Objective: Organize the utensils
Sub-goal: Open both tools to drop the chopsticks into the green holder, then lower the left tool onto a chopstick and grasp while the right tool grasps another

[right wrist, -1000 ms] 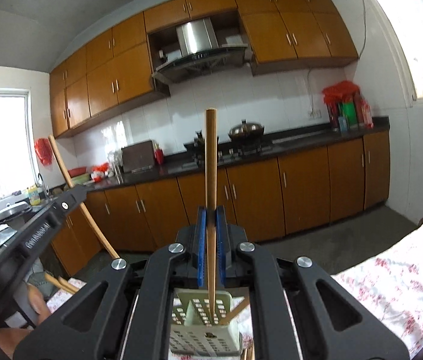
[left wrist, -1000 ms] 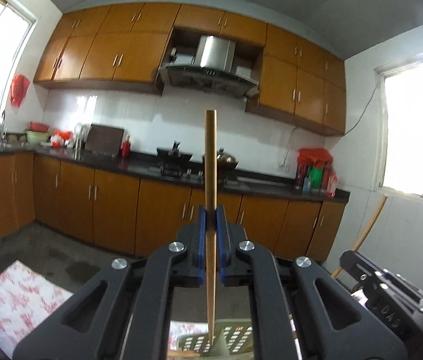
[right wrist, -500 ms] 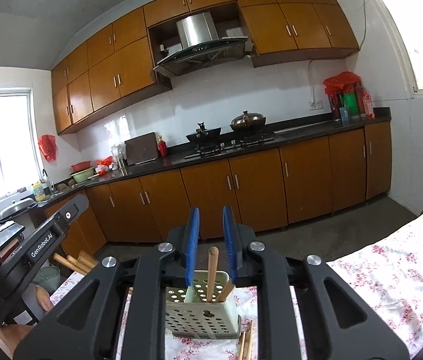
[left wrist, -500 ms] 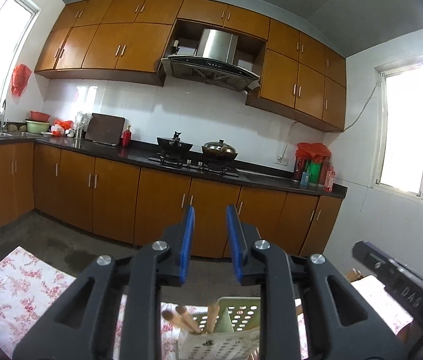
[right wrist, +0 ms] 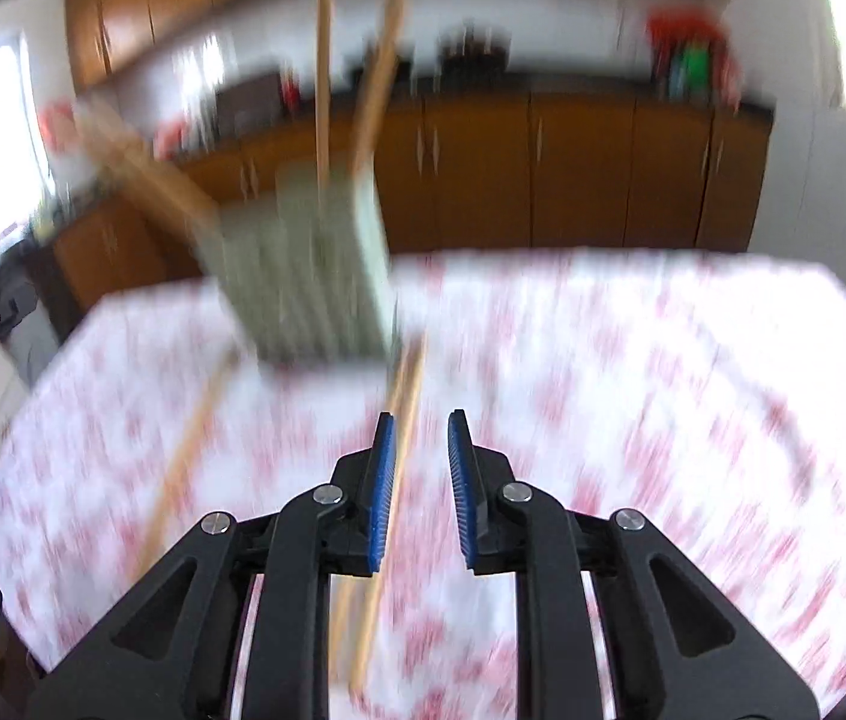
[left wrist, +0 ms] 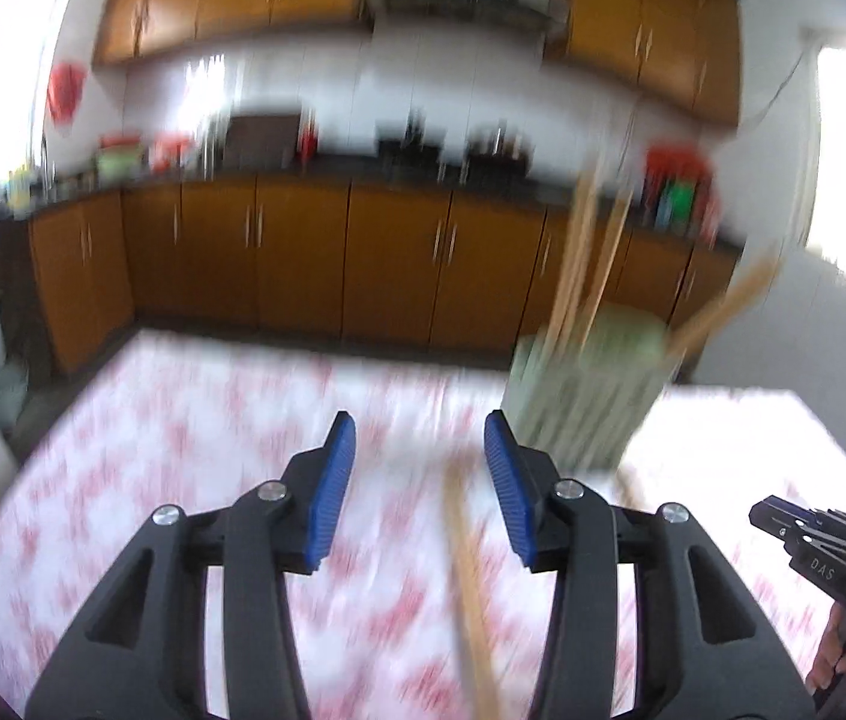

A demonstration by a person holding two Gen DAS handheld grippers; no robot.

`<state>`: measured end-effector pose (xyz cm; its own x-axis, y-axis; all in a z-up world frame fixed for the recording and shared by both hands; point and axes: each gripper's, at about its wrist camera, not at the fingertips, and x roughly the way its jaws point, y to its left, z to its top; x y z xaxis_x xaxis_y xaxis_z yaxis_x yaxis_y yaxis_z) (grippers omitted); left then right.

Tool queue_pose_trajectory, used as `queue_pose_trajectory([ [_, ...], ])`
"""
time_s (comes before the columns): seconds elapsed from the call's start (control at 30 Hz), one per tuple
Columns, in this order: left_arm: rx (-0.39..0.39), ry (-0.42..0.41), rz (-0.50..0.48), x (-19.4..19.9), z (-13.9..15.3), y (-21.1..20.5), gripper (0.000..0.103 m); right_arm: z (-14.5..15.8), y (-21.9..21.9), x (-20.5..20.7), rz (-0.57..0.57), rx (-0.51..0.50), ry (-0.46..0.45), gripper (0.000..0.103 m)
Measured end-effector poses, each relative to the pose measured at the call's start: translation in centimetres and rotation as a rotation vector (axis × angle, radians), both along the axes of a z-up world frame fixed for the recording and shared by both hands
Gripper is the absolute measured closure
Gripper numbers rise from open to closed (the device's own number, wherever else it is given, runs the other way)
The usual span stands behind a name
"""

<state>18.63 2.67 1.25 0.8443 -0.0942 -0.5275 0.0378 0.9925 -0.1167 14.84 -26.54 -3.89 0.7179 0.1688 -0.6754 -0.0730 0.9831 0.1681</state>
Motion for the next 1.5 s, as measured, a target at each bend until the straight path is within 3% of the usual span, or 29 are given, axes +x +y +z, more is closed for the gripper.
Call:
queue_pose_trajectory([
  [0.1, -0.014, 0.123, -0.006, -0.2, -3.4, 0.7, 0.059, -3.4, 1.0, 0.0, 0.021, 0.032, 0.102, 0.084],
  [0.33, 0.004, 0.232, -0.096, -1.0, -7.0, -0.8, 0.059, -5.4, 2.7, 1.3, 0.035, 0.015, 0.171, 0.084],
  [0.37, -0.001, 0.250, -0.113, -1.0, -7.4, -1.1, 0.062, -5.7, 2.8, 1.1, 0.036, 0.002, 0.157, 0.084],
  [0.43, -0.007, 0.273, -0.133, -0.7, -7.6, -2.0, 0.068, -6.0, 2.8, 0.9, 0.021, -0.048, 0.149, 0.095],
  [0.5, 0.001, 0.301, -0.154, -0.5, -8.3, -2.7, 0.079, -6.2, 1.9, 0.8, -0.035, -0.063, 0.143, 0.095],
  [0.7, 0.041, 0.353, -0.175, -0.1, -9.9, -3.8, 0.085, -6.3, -0.3, 0.4, -0.076, -0.056, 0.146, 0.095],
  [0.93, 0.092, 0.355, -0.170, 0.4, -10.4, -4.9, 0.086, -6.2, 0.2, 0.3, -0.047, -0.054, 0.144, 0.095],
  [1.1, 0.104, 0.356, -0.111, 1.5, -10.3, -3.7, 0.094, -6.4, 1.1, 0.6, -0.026, -0.083, 0.126, 0.095],
  [1.27, 0.083, 0.361, -0.012, 2.9, -10.2, 0.3, 0.094, -6.3, -0.9, 1.5, -0.119, -0.089, 0.113, 0.095],
  [1.5, 0.099, 0.337, -0.008, 2.6, -10.2, 0.9, 0.093, -6.3, -1.3, 1.6, -0.136, -0.093, 0.114, 0.095],
])
